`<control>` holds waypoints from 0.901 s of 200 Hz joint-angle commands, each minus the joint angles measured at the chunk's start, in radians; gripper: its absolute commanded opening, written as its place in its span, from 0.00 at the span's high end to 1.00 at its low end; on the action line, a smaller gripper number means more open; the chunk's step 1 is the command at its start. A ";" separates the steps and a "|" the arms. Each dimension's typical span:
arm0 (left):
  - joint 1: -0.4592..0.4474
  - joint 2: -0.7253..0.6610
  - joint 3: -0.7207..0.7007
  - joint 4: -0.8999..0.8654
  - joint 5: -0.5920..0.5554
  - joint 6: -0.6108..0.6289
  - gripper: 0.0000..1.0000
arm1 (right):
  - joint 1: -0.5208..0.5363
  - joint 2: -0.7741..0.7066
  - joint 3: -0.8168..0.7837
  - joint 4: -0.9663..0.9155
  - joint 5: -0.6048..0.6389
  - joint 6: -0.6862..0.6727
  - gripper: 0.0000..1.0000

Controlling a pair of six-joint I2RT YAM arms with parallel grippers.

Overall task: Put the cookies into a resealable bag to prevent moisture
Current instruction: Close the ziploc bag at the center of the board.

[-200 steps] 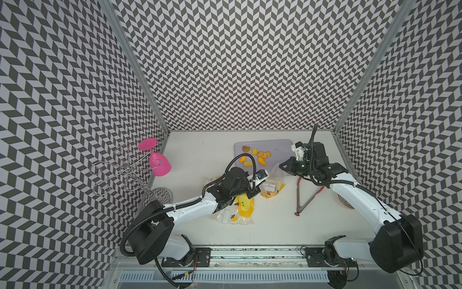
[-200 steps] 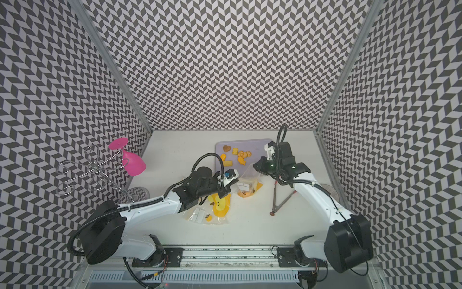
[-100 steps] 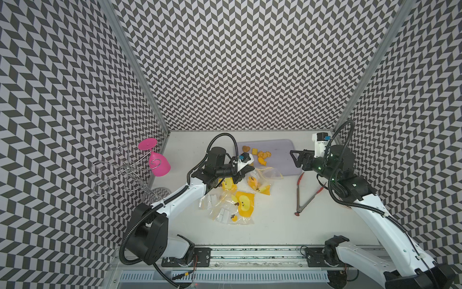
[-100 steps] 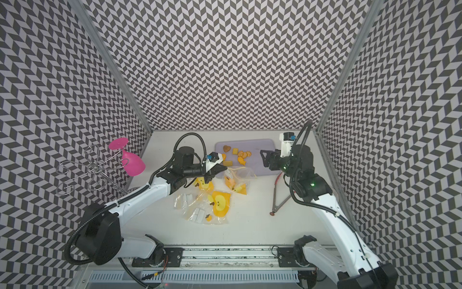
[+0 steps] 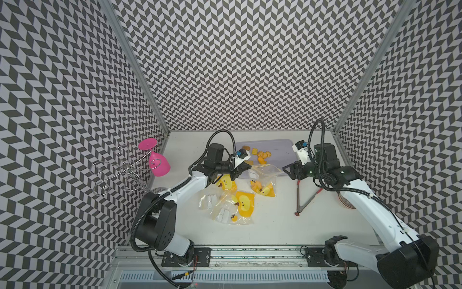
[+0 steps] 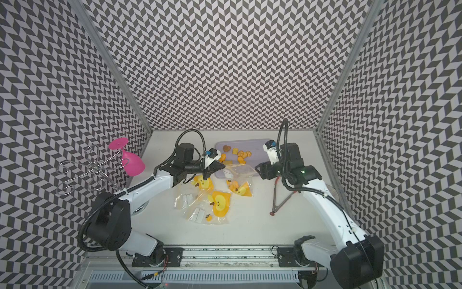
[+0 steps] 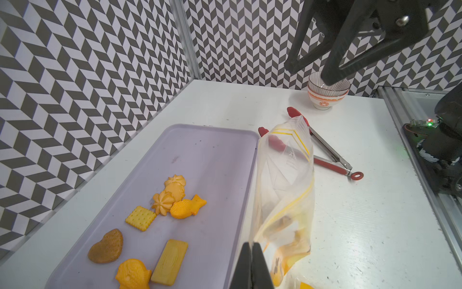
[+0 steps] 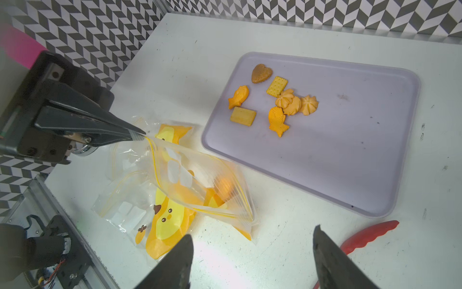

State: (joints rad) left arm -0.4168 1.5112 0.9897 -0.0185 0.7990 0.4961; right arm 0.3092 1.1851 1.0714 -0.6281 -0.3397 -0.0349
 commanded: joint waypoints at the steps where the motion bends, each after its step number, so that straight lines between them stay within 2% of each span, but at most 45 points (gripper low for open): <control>1: 0.008 0.006 0.026 0.006 0.039 0.008 1.00 | 0.032 0.018 0.027 -0.044 0.049 -0.087 0.28; 23: 0.013 0.012 0.027 0.005 0.039 0.007 1.00 | 0.078 0.044 0.006 -0.051 0.117 -0.112 0.28; 44: 0.016 0.016 0.024 0.006 0.039 0.014 1.00 | 0.097 0.066 -0.019 -0.018 0.130 -0.143 0.29; 69: 0.026 0.022 0.023 0.007 0.042 0.017 1.00 | 0.097 0.095 -0.041 0.024 0.125 -0.214 0.30; 101: 0.037 0.035 0.027 0.001 0.055 0.022 1.00 | 0.097 0.131 -0.048 0.068 0.041 -0.314 0.30; 129: 0.036 0.044 0.030 0.001 0.071 0.021 1.00 | 0.097 0.150 -0.039 0.134 0.011 -0.339 0.36; 155: 0.037 0.048 0.033 0.001 0.078 0.022 1.00 | 0.097 0.190 -0.003 0.116 -0.001 -0.370 0.46; 180: 0.037 0.049 0.032 0.001 0.079 0.024 1.00 | 0.097 0.216 0.012 0.093 -0.027 -0.382 0.46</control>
State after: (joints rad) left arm -0.3855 1.5558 0.9974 -0.0174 0.8494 0.4980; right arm 0.4034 1.3830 1.0504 -0.5591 -0.3141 -0.3611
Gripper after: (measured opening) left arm 0.047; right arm 0.536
